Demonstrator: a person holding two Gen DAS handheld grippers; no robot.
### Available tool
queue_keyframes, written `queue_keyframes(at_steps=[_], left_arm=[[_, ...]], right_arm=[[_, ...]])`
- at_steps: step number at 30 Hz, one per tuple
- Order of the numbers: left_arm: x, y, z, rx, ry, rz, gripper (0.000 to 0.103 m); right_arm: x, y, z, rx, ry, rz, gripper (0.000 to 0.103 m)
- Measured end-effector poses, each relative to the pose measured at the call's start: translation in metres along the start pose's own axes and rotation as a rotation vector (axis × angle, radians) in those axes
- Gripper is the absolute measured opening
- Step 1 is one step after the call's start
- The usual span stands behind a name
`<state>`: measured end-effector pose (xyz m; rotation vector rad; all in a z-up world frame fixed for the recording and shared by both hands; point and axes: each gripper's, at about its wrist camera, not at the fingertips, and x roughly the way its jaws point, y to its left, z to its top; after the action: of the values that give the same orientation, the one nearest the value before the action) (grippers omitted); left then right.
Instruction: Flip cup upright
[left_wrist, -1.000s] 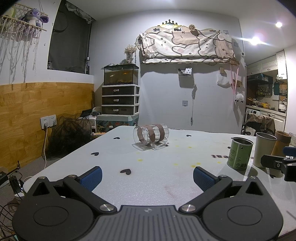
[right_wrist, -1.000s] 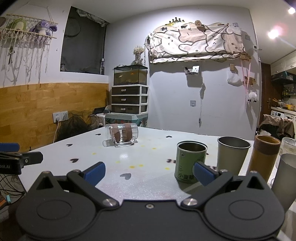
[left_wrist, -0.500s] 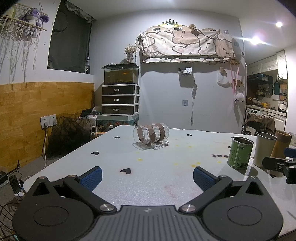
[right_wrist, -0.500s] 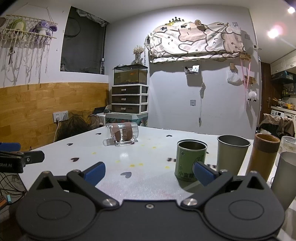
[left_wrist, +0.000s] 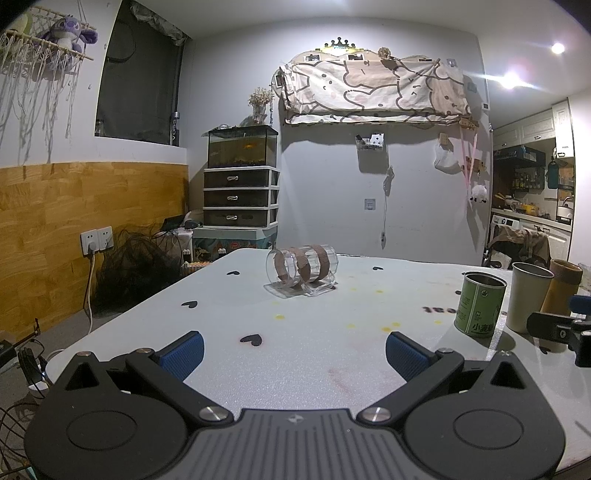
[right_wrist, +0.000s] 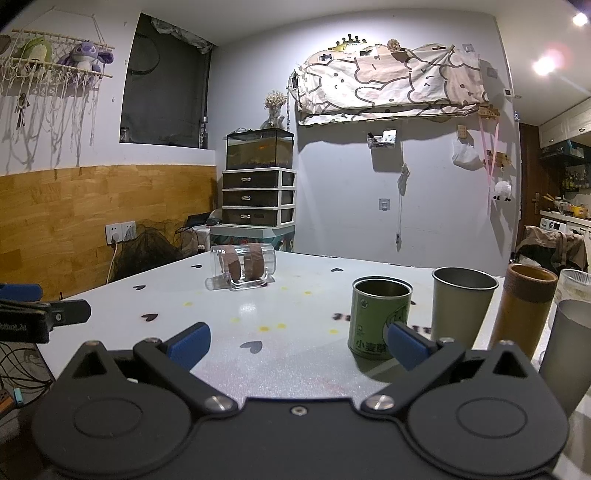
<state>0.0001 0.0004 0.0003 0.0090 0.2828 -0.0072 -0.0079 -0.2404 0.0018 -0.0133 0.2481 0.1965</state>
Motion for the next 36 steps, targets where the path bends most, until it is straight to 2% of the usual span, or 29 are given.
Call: queue_keyframes(at_steps=[18, 22, 26, 33, 36], left_arm=[[0.003, 0.001, 0.002, 0.000, -0.005, -0.008, 0.103], [0.033, 0.000, 0.014, 0.016, -0.007, -0.001, 0.103], [0.054, -0.006, 0.025, 0.060, -0.045, 0.000, 0.103], [0.118, -0.005, 0.050, 0.129, -0.063, -0.084, 0.103], [0.153, -0.005, 0.061, 0.199, -0.065, -0.138, 0.103]], right_arm=[[-0.013, -0.005, -0.001, 0.015, -0.006, -0.009, 0.103], [-0.015, -0.003, -0.001, 0.006, -0.017, -0.014, 0.103], [-0.019, -0.002, -0.004, -0.003, -0.046, -0.007, 0.103], [-0.014, -0.012, -0.013, 0.019, -0.032, -0.003, 0.103], [-0.009, -0.018, -0.014, 0.026, -0.020, -0.013, 0.103]])
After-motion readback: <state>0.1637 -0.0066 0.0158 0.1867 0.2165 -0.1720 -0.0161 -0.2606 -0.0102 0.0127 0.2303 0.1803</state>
